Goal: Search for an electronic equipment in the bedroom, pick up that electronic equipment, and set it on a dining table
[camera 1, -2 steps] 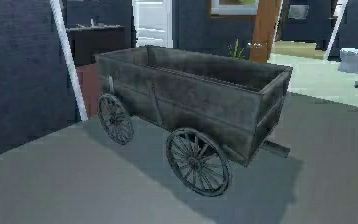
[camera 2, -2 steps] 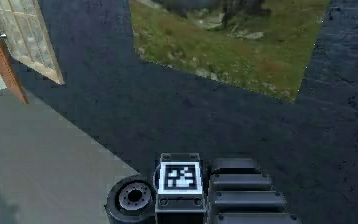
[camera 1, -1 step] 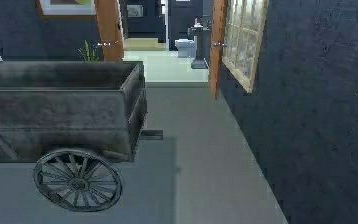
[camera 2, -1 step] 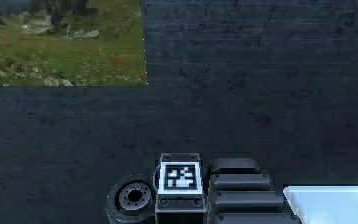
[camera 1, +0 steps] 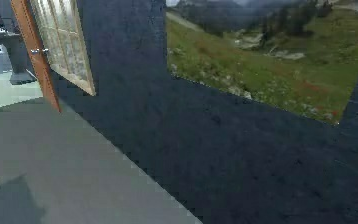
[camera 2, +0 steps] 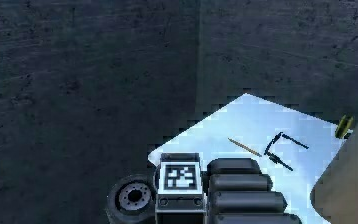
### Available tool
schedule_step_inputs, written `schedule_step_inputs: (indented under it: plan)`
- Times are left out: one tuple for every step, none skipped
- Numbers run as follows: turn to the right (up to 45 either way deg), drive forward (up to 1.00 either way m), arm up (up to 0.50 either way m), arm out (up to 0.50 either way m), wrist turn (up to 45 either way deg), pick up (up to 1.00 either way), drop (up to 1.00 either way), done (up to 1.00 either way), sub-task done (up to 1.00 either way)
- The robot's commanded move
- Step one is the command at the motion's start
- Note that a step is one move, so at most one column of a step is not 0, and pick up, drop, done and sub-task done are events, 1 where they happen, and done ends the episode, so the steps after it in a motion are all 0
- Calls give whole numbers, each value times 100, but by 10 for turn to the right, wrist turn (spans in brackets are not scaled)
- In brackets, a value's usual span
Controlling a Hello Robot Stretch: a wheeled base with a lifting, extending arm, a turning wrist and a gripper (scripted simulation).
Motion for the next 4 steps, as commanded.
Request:
schedule_step_inputs:
  plan:
    - [450,0,0,0,0,0,0,0,0]
    - [450,0,0,0,0,0,0,0,0]
    - [330,0,0,0,0,0,0,0,0]
    - [-450,0,0,0,0,0,0,0,0]
